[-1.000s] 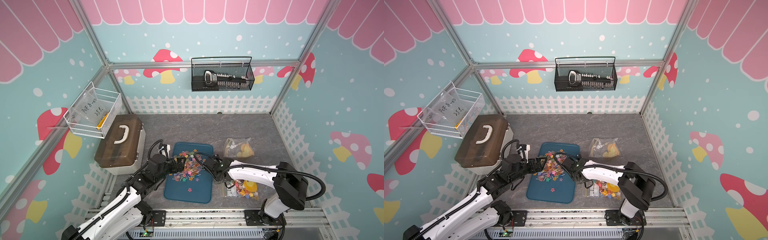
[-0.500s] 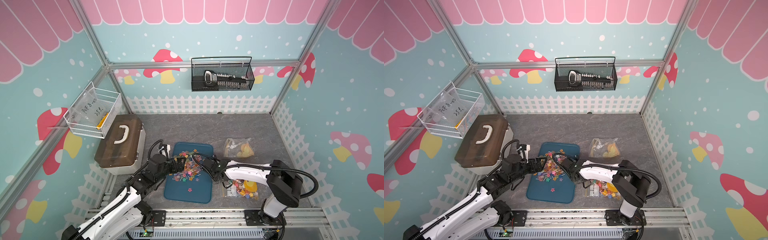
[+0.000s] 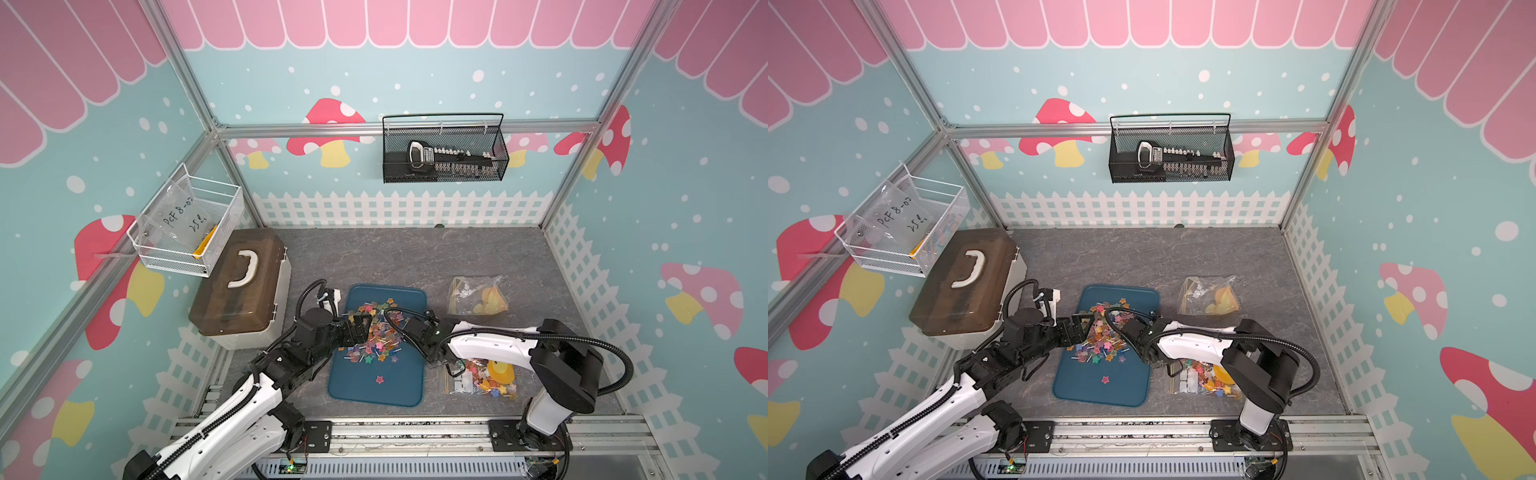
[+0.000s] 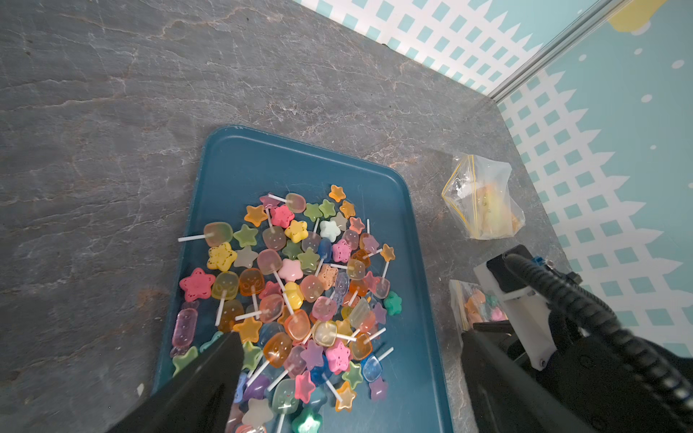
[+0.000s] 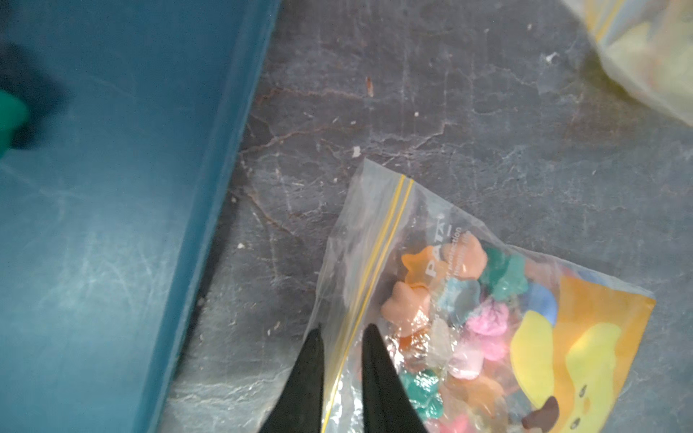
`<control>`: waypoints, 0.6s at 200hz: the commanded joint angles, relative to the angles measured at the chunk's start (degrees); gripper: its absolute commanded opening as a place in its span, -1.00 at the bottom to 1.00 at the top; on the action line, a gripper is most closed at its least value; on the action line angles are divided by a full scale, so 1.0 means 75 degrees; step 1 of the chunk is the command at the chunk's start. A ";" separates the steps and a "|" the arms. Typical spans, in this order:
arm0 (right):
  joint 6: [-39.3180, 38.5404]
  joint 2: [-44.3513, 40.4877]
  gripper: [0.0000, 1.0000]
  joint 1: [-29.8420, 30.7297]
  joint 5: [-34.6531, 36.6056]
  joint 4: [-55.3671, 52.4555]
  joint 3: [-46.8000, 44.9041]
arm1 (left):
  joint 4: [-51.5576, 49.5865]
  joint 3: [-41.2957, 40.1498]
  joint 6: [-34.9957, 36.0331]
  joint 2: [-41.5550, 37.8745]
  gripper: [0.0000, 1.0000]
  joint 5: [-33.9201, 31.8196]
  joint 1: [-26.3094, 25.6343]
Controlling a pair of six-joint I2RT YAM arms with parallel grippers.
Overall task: Pour candies out of the ziploc bag
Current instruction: Pick up the ziploc bag from the center of the board.
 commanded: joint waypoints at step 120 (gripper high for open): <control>-0.0098 -0.0107 -1.00 0.0023 0.0168 0.0046 -0.0184 | 0.0022 0.0024 -0.0036 0.0057 0.91 -0.0040 0.0008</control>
